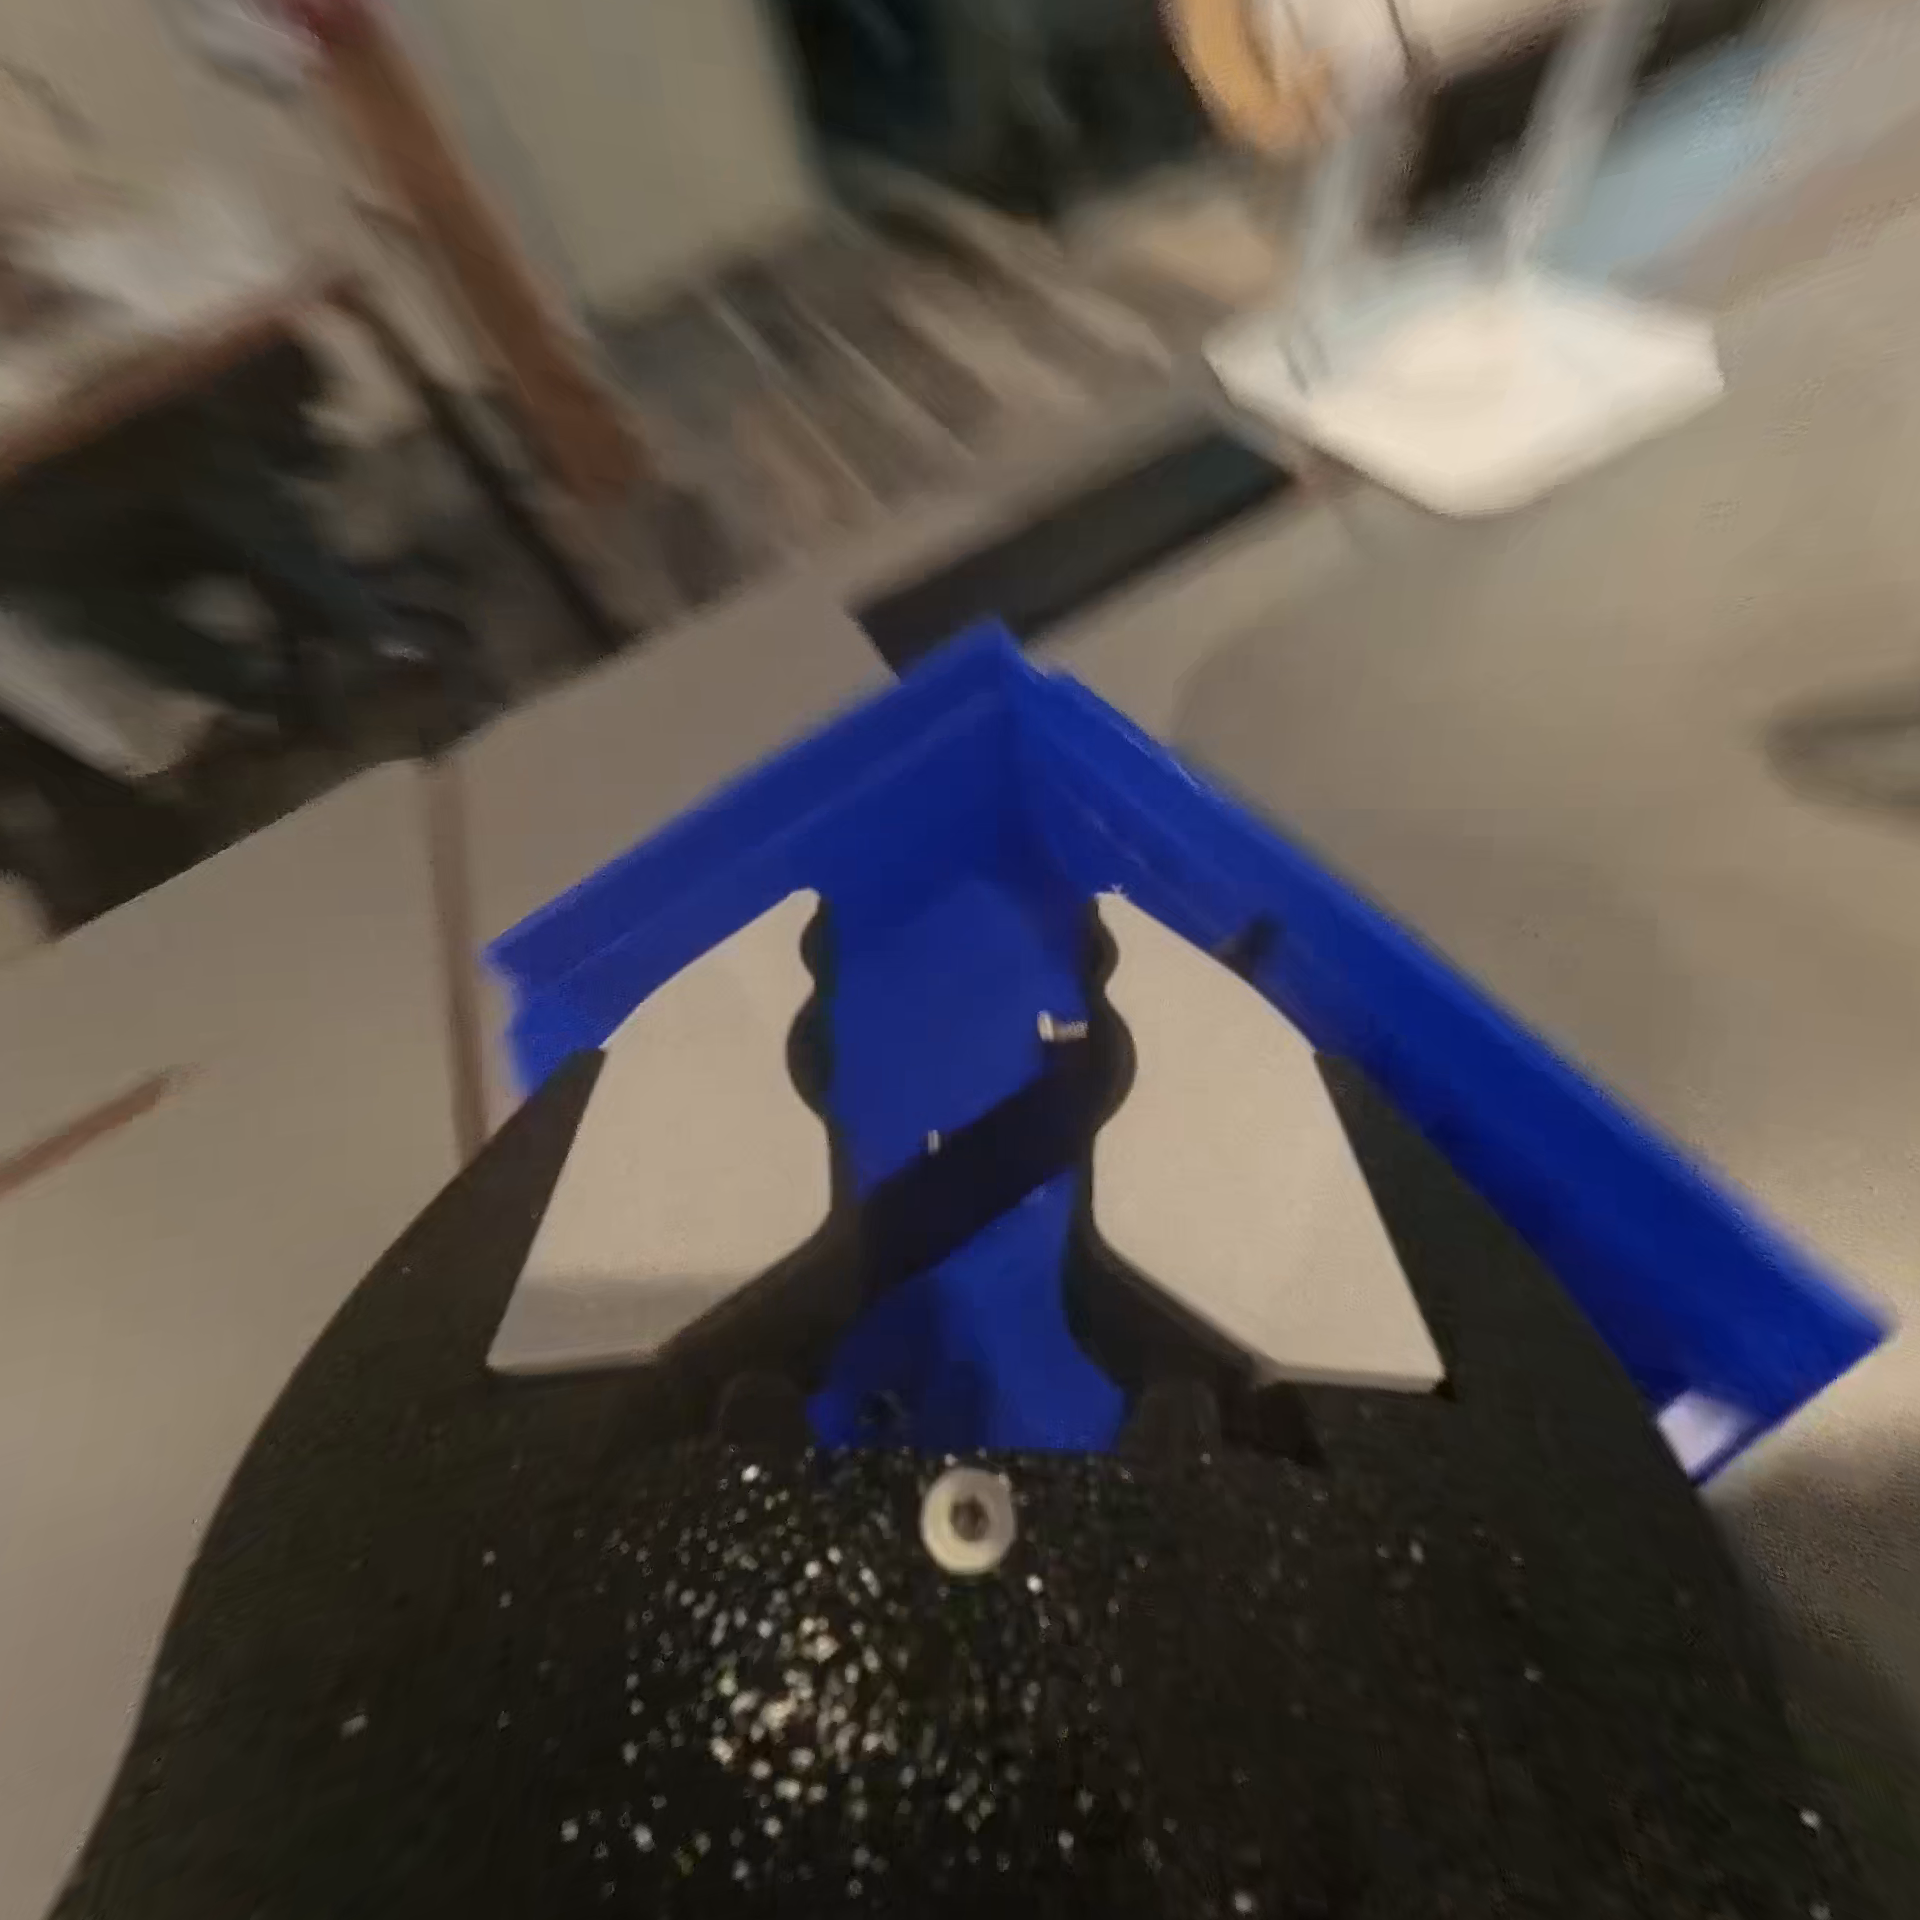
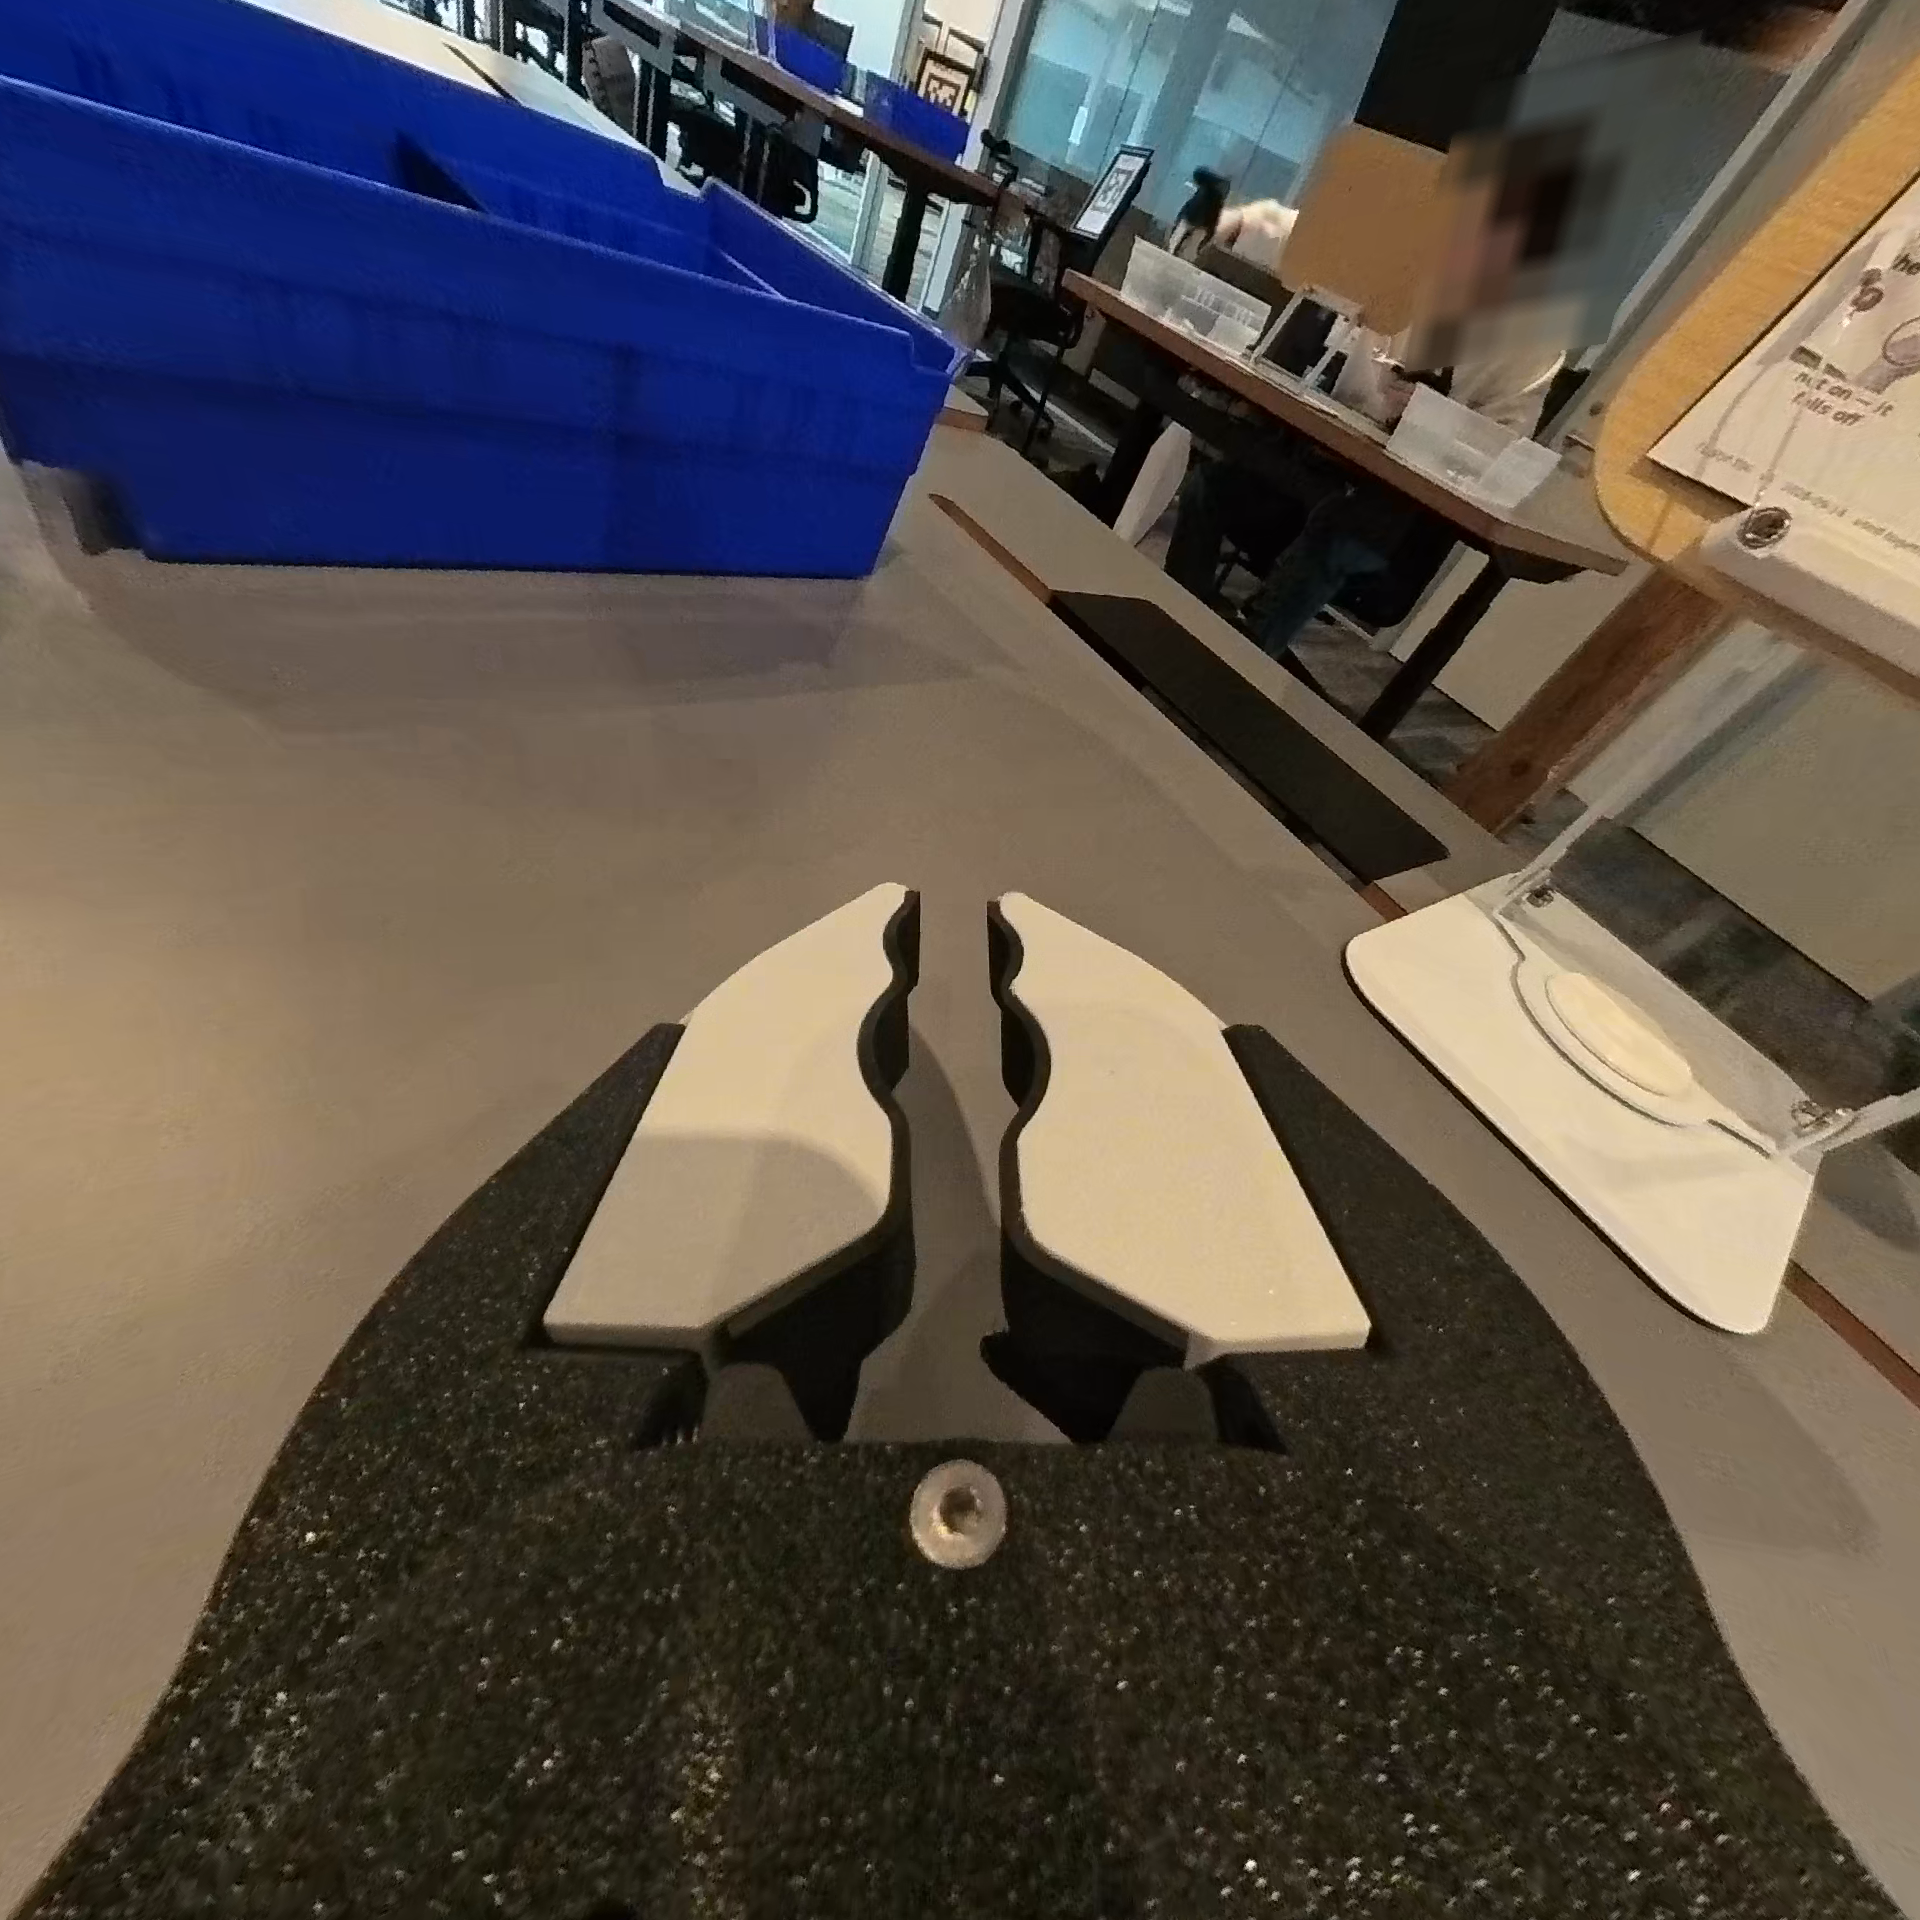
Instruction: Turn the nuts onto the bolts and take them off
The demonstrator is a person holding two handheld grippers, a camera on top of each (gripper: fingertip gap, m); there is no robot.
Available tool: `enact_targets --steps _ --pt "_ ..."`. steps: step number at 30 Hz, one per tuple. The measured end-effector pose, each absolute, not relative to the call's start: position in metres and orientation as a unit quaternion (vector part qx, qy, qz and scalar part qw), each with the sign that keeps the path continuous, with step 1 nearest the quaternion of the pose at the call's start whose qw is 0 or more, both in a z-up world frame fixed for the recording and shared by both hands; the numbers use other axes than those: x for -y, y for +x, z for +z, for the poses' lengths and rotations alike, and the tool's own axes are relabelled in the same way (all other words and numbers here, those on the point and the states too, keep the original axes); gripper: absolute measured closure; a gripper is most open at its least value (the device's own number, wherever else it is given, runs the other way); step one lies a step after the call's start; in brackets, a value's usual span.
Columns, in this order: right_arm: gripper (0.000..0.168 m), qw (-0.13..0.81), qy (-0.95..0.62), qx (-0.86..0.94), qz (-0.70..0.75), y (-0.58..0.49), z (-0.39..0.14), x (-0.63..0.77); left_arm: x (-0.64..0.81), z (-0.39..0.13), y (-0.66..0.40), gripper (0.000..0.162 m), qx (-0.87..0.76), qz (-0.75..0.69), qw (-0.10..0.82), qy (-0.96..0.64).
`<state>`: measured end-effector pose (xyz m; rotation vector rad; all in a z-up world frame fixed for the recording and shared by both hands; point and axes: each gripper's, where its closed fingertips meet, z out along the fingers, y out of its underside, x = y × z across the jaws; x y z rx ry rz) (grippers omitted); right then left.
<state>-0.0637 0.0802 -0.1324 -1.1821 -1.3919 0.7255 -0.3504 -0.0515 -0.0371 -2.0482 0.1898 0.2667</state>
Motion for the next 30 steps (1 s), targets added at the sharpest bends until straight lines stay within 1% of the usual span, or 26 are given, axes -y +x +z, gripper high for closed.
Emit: enact_targets --steps 4,6,9,13,18,22,26,30 --pt "0.156 0.554 -0.499 0.591 0.309 -0.064 -0.132 -0.079 0.025 -0.078 -0.351 0.124 -0.268 0.130 0.362 -0.883" --pt "0.157 0.554 -0.498 0.592 0.309 -0.064 -0.133 -0.079 0.016 -0.096 -0.351 0.125 -0.324 0.114 0.301 -0.890" --pt "0.157 0.552 -0.497 0.594 0.309 -0.064 -0.133 -0.078 0.007 -0.118 -0.344 0.133 -0.376 0.042 0.248 -0.892" --pt "0.157 0.550 -0.496 0.598 0.307 -0.064 -0.134 -0.078 0.005 -0.143 -0.346 0.134 -0.397 -0.033 0.169 -0.901" --pt "0.157 0.547 -0.493 0.605 0.303 -0.065 -0.136 -0.076 0.007 -0.165 -0.350 0.132 -0.419 -0.075 0.110 -0.898" --pt "0.157 0.543 -0.492 0.612 0.297 -0.066 -0.139 -0.075 0.008 -0.178 -0.347 0.130 -0.429 -0.106 0.088 -0.893" --pt "0.157 0.542 -0.489 0.619 0.291 -0.067 -0.141 -0.074 0.009 -0.195 -0.352 0.130 -0.430 -0.105 0.046 -0.895" --pt "0.157 0.540 -0.487 0.624 0.285 -0.067 -0.142 -0.073 0.005 -0.200 -0.348 0.131 -0.454 -0.105 0.035 -0.884"
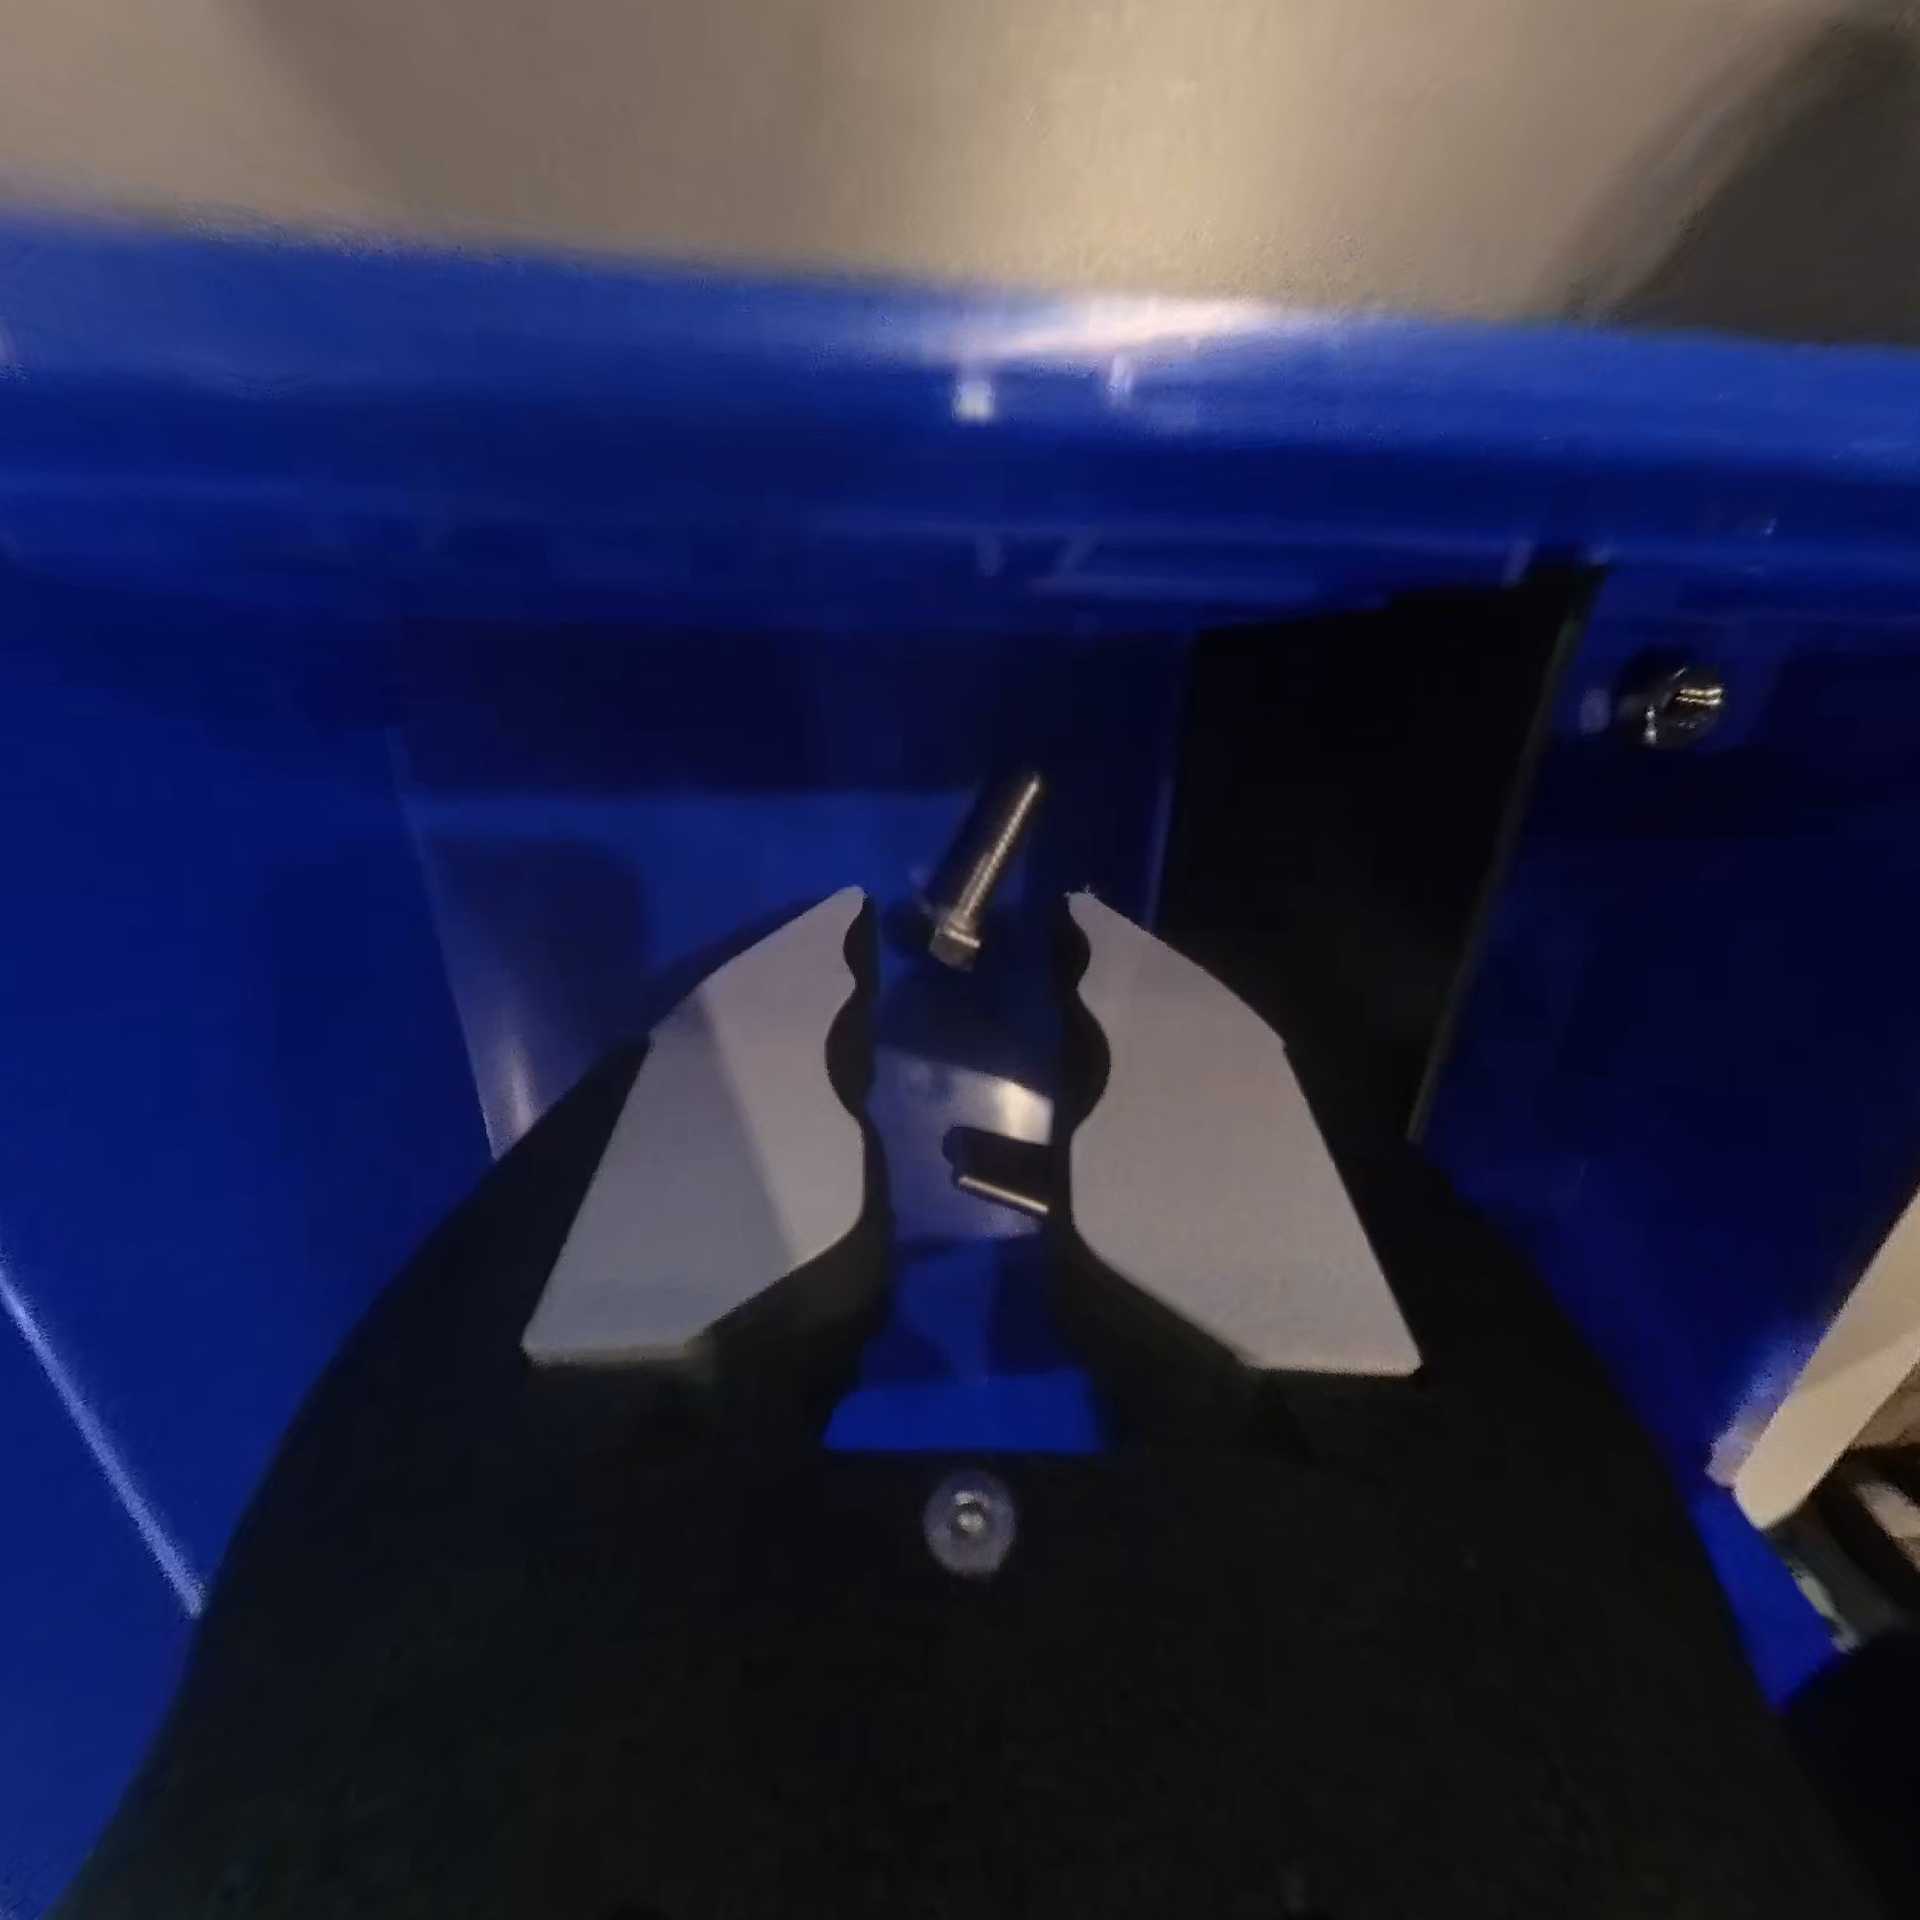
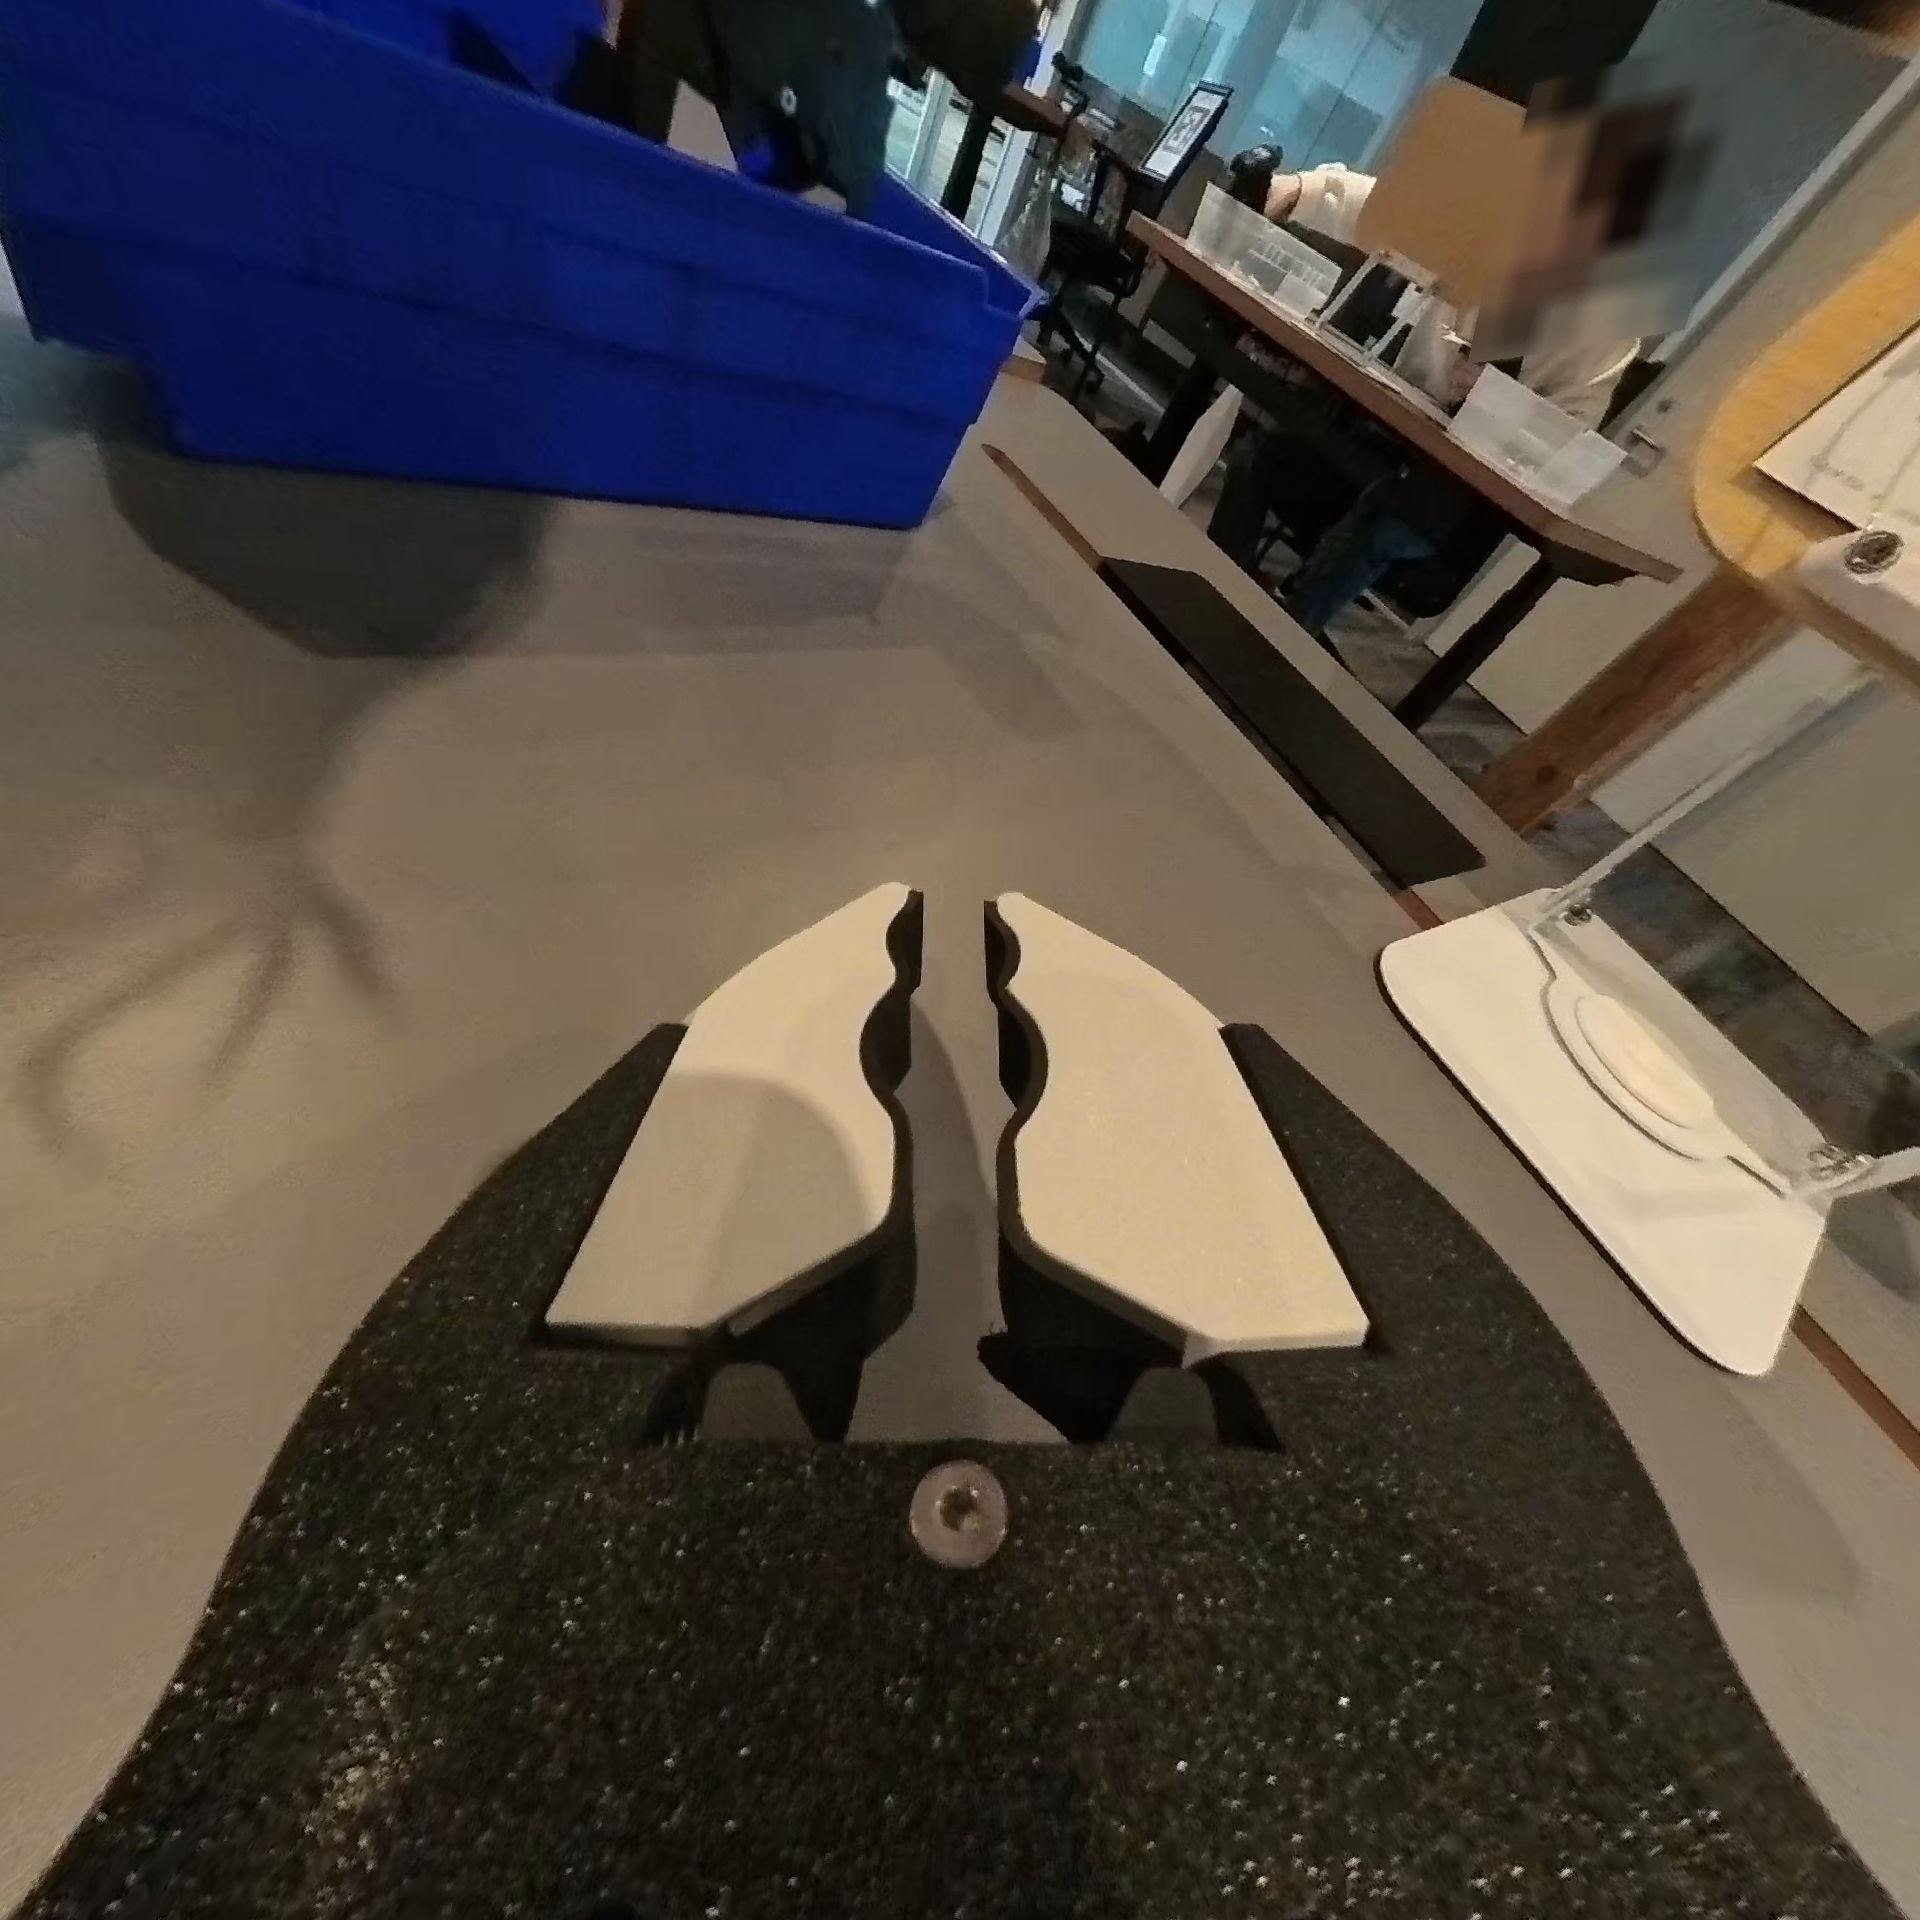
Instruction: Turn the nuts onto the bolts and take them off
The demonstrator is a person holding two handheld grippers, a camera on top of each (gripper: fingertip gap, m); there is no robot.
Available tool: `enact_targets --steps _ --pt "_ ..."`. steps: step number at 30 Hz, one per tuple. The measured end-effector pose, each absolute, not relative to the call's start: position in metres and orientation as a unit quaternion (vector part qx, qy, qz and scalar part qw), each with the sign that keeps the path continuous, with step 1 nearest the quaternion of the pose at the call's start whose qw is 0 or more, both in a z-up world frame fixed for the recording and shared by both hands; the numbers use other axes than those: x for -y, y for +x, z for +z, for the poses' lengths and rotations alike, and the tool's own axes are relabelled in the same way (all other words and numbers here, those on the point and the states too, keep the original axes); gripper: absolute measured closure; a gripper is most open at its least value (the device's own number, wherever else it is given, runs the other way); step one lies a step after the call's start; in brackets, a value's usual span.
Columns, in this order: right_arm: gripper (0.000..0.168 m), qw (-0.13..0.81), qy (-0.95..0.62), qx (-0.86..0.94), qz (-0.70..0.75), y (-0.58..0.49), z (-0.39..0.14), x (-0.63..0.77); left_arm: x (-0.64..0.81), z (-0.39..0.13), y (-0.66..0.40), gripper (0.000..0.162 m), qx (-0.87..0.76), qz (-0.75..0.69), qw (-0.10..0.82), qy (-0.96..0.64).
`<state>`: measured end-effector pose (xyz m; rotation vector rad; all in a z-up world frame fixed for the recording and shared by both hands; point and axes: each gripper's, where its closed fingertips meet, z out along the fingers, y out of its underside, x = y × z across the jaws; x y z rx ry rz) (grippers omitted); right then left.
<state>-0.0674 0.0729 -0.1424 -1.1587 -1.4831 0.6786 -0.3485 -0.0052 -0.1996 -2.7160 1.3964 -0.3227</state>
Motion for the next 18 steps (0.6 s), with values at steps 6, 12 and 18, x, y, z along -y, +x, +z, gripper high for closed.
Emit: enact_targets --steps 6,12,18 --pt "0.157 0.538 -0.484 0.631 0.279 -0.068 -0.145 -0.072 0.010 -0.204 -0.347 0.147 -0.488 -0.099 -0.004 -0.867" --pt "0.158 0.537 -0.483 0.634 0.276 -0.069 -0.145 -0.071 -0.011 -0.187 -0.368 0.152 -0.503 -0.005 0.051 -0.863" --pt "0.159 0.536 -0.480 0.639 0.271 -0.070 -0.147 -0.071 -0.018 -0.150 -0.372 0.152 -0.488 0.038 0.146 -0.860"
